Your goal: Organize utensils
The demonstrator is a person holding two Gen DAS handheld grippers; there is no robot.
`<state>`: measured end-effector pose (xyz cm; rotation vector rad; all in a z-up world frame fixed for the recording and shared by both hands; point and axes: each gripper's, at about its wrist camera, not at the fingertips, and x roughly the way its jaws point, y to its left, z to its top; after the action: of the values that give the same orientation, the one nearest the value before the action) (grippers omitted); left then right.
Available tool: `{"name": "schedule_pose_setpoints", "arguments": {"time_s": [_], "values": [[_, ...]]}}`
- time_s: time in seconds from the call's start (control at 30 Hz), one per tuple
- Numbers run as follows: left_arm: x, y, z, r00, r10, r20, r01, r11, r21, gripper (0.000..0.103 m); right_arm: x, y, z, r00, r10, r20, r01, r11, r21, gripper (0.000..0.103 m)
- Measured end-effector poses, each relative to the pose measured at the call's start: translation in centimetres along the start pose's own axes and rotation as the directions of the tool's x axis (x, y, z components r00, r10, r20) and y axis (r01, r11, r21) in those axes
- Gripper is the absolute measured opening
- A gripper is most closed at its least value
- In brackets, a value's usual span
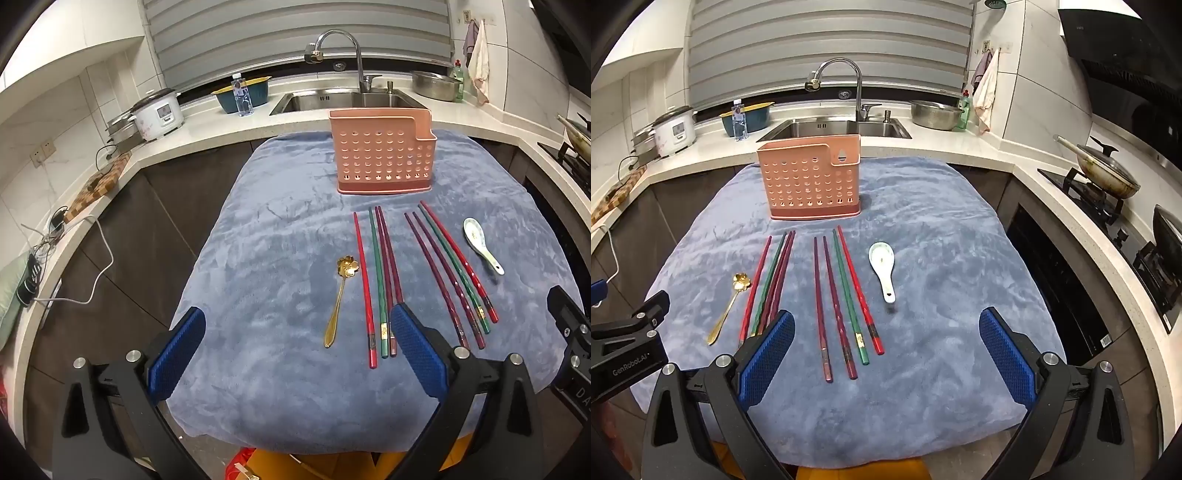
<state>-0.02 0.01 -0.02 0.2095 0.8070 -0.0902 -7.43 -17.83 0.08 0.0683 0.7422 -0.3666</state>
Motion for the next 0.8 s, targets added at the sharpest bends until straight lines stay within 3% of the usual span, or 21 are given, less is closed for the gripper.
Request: {"name": "schedule_pose_setpoints", "arguments": {"time_s": [0.8], "values": [[-1.0, -0.4, -0.6, 1.0, -0.003, -0.013, 0.004, 1.0, 0.02, 0.096, -0.8, -0.1, -0.4, 1.0, 0.005, -0.008, -0.005, 1.0, -0.008, 0.096]]}}
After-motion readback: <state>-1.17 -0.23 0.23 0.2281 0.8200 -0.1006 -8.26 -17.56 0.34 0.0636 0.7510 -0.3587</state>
